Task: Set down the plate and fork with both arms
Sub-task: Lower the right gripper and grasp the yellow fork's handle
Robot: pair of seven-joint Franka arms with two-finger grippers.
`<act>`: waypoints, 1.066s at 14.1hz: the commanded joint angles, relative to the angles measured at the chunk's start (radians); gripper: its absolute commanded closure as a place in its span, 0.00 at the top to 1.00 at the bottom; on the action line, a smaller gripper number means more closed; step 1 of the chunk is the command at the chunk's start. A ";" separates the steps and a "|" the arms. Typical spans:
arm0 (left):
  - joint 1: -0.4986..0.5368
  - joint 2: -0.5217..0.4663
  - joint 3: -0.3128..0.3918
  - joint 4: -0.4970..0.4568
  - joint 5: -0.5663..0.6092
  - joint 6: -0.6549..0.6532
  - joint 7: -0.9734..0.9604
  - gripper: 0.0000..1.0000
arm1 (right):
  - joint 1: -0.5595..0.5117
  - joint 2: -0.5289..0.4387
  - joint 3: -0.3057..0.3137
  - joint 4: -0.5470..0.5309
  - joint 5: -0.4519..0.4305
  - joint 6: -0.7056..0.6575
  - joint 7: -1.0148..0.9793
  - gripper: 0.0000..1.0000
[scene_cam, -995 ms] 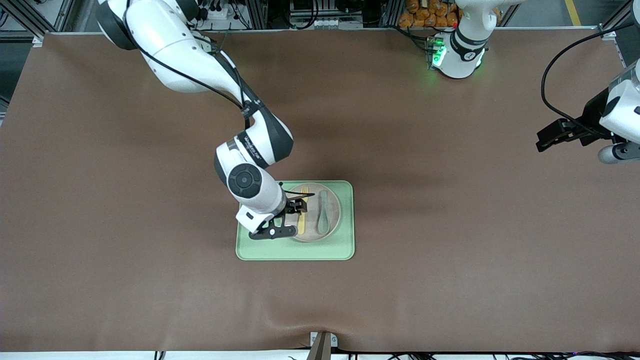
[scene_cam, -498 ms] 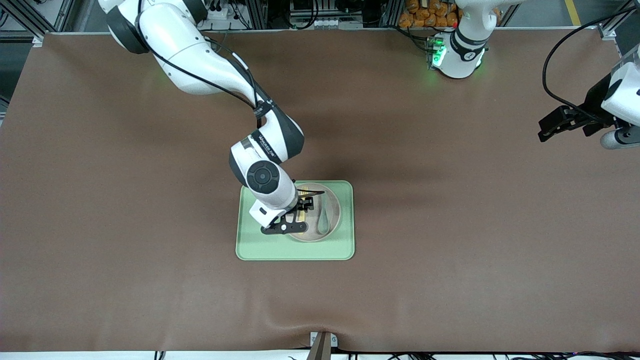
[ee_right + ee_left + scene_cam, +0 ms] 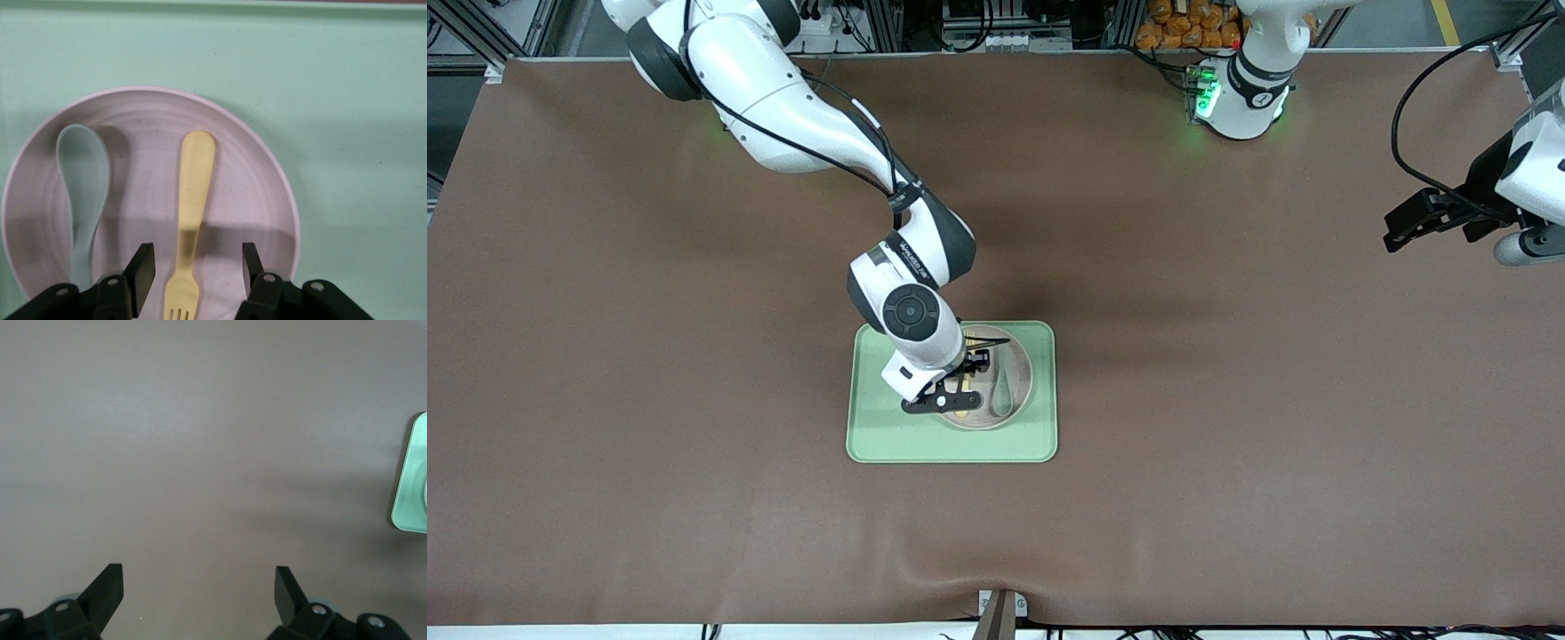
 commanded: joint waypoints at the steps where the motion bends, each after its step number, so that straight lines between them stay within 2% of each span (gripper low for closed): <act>1: 0.006 -0.023 0.000 -0.018 0.002 0.002 0.017 1.00 | 0.019 0.027 -0.006 0.034 -0.019 0.004 0.033 0.60; 4: 0.006 -0.022 0.000 -0.021 0.002 0.002 0.017 1.00 | 0.019 0.035 -0.006 0.034 -0.021 0.007 0.036 0.55; 9: 0.006 -0.022 0.000 -0.022 0.001 0.002 0.019 1.00 | 0.031 0.052 -0.008 0.033 -0.022 0.039 0.043 0.54; 12: 0.006 -0.022 0.000 -0.024 0.001 0.002 0.019 1.00 | 0.031 0.055 -0.008 0.030 -0.036 0.037 0.043 0.44; 13: 0.006 -0.022 0.000 -0.025 0.001 0.002 0.017 1.00 | 0.031 0.058 -0.008 0.030 -0.036 0.037 0.043 0.34; 15: 0.006 -0.022 0.000 -0.026 0.001 0.002 0.019 1.00 | 0.031 0.058 -0.006 0.033 -0.036 0.033 0.046 0.02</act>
